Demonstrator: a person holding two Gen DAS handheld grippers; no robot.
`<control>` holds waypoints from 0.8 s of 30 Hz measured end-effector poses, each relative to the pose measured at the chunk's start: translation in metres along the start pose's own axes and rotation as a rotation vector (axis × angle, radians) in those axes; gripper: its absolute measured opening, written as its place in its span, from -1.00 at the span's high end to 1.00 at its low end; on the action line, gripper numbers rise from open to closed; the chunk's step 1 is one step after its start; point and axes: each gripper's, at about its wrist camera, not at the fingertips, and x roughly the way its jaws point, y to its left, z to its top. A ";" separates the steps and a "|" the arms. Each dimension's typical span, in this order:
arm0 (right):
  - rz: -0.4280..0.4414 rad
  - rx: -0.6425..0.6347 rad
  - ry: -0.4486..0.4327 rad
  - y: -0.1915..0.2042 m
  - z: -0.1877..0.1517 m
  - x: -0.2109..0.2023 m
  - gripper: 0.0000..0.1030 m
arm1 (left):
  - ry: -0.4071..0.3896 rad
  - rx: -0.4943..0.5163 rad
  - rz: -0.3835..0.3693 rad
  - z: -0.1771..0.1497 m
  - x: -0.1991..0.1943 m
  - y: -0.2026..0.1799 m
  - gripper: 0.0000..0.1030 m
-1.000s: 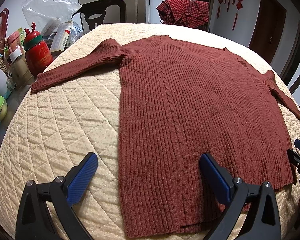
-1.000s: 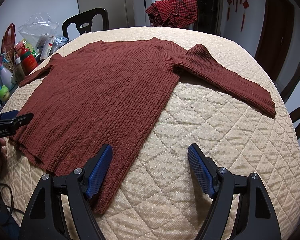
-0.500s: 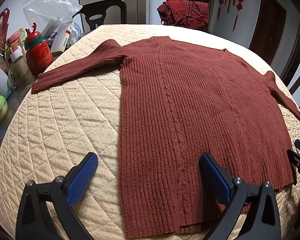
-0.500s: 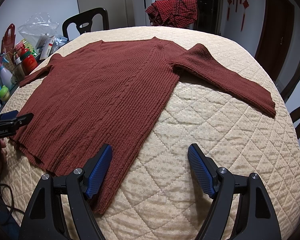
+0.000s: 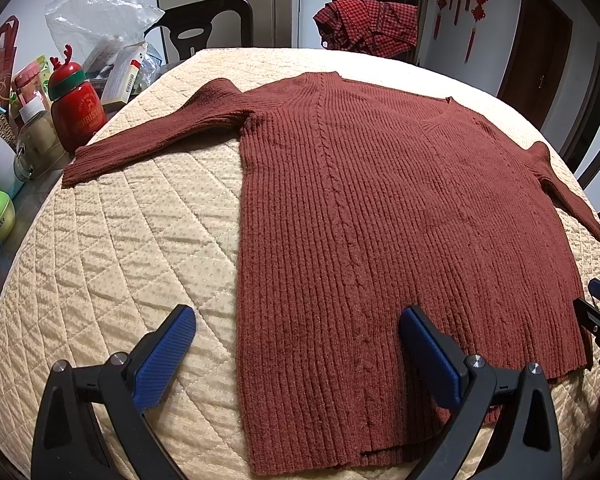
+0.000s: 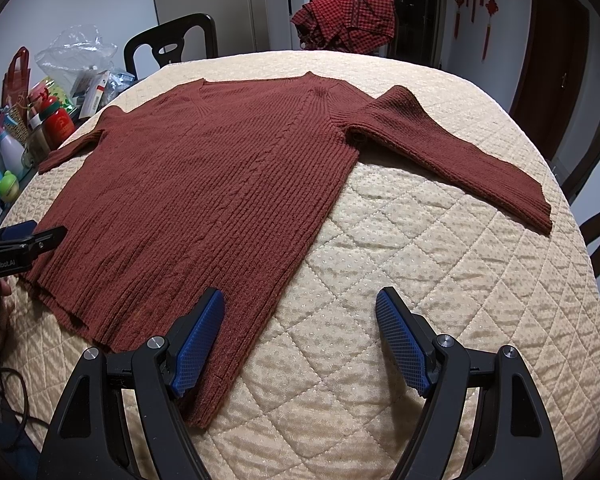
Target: Fold small clothes
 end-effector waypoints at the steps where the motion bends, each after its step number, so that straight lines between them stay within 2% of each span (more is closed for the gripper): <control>1: 0.000 0.000 0.001 0.000 -0.001 0.000 -0.52 | -0.001 0.000 0.001 0.000 0.000 0.000 -1.00; 24: 0.006 -0.002 0.016 -0.002 0.000 0.005 -0.52 | 0.016 -0.002 0.002 0.002 0.005 0.001 -1.00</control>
